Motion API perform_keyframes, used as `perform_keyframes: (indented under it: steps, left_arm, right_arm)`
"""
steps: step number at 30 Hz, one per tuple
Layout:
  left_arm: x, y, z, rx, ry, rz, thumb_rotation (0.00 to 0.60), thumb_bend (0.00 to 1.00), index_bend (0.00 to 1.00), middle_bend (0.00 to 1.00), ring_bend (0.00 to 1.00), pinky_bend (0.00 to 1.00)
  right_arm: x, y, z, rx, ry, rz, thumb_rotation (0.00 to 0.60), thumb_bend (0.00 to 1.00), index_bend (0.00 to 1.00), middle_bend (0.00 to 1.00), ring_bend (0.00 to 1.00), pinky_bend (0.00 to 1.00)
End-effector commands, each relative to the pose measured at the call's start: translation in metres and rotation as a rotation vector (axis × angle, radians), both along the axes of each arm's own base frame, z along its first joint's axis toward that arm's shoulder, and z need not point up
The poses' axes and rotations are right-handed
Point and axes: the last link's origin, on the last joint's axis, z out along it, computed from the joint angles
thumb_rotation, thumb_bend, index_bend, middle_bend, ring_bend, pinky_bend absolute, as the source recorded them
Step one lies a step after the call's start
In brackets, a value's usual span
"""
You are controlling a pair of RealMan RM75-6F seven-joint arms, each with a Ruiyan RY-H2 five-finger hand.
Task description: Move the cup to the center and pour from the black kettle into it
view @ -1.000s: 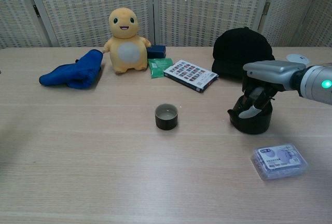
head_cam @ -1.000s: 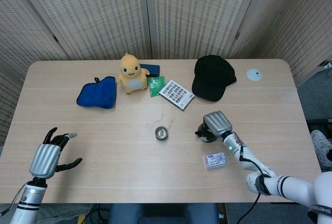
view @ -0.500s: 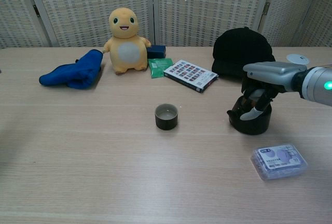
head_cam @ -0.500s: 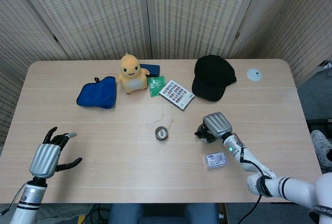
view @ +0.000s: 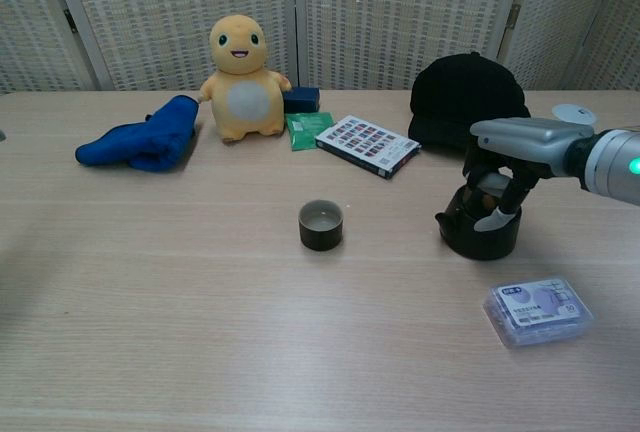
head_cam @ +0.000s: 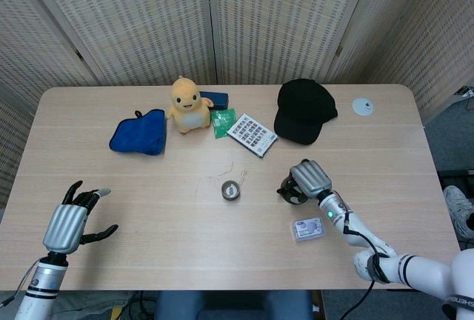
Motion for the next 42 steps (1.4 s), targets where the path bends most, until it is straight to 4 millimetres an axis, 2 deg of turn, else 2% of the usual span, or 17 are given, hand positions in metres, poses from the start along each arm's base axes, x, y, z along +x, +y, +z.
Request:
perform_keyframes:
  steps: [1, 6, 8, 11, 15, 21, 32, 37, 42]
  left_arm:
    - [0.0, 0.0, 0.0, -0.001, 0.0, 0.0, 0.0, 0.02, 0.23, 0.29, 0.31, 0.05]
    - [0.0, 0.0, -0.001, -0.003, 0.0, 0.002, 0.0, 0.02, 0.23, 0.29, 0.31, 0.05]
    - [0.0, 0.0, 0.0, -0.002, 0.001, 0.002, 0.0, 0.02, 0.23, 0.29, 0.31, 0.05]
    - [0.0, 0.0, 0.0, 0.0, 0.001, 0.001, 0.0, 0.02, 0.23, 0.29, 0.31, 0.05]
    - [0.0, 0.0, 0.001, 0.002, 0.001, 0.002, 0.0, 0.02, 0.23, 0.29, 0.31, 0.05]
    - [0.0, -0.001, 0.001, 0.0, 0.001, 0.003, 0.0, 0.02, 0.23, 0.29, 0.31, 0.05]
    - [-0.001, -0.002, 0.002, 0.003, 0.0, 0.003, 0.0, 0.02, 0.23, 0.29, 0.31, 0.05]
    - [-0.001, -0.002, 0.003, 0.006, -0.001, 0.003, 0.0, 0.02, 0.23, 0.29, 0.31, 0.05]
    - [0.0, -0.001, 0.004, 0.008, -0.003, 0.001, 0.0, 0.02, 0.23, 0.29, 0.31, 0.05]
  right_arm:
    - [0.0, 0.0, 0.001, -0.001, -0.003, 0.0, 0.6, 0.01, 0.95, 0.82, 0.65, 0.49]
    - [0.001, -0.001, 0.003, -0.002, 0.004, 0.005, 0.6, 0.01, 0.95, 0.82, 0.65, 0.52]
    - [0.001, -0.001, 0.003, 0.0, 0.014, 0.01, 0.6, 0.01, 0.95, 0.82, 0.65, 0.49]
    - [0.002, -0.001, 0.004, -0.004, 0.019, 0.016, 0.6, 0.01, 0.95, 0.82, 0.65, 0.4]
    - [0.005, -0.001, 0.008, -0.029, 0.033, 0.044, 0.6, 0.01, 0.93, 0.81, 0.64, 0.38]
    - [0.006, 0.001, 0.011, -0.051, 0.09, 0.084, 0.6, 0.01, 0.8, 0.68, 0.5, 0.34]
    - [0.006, 0.009, 0.012, -0.044, 0.127, 0.079, 0.6, 0.0, 0.43, 0.34, 0.22, 0.21]
    - [0.007, 0.011, 0.016, -0.058, 0.124, 0.088, 0.6, 0.0, 0.31, 0.26, 0.14, 0.13]
    - [0.007, 0.014, 0.024, -0.085, 0.123, 0.094, 0.6, 0.0, 0.26, 0.21, 0.1, 0.07]
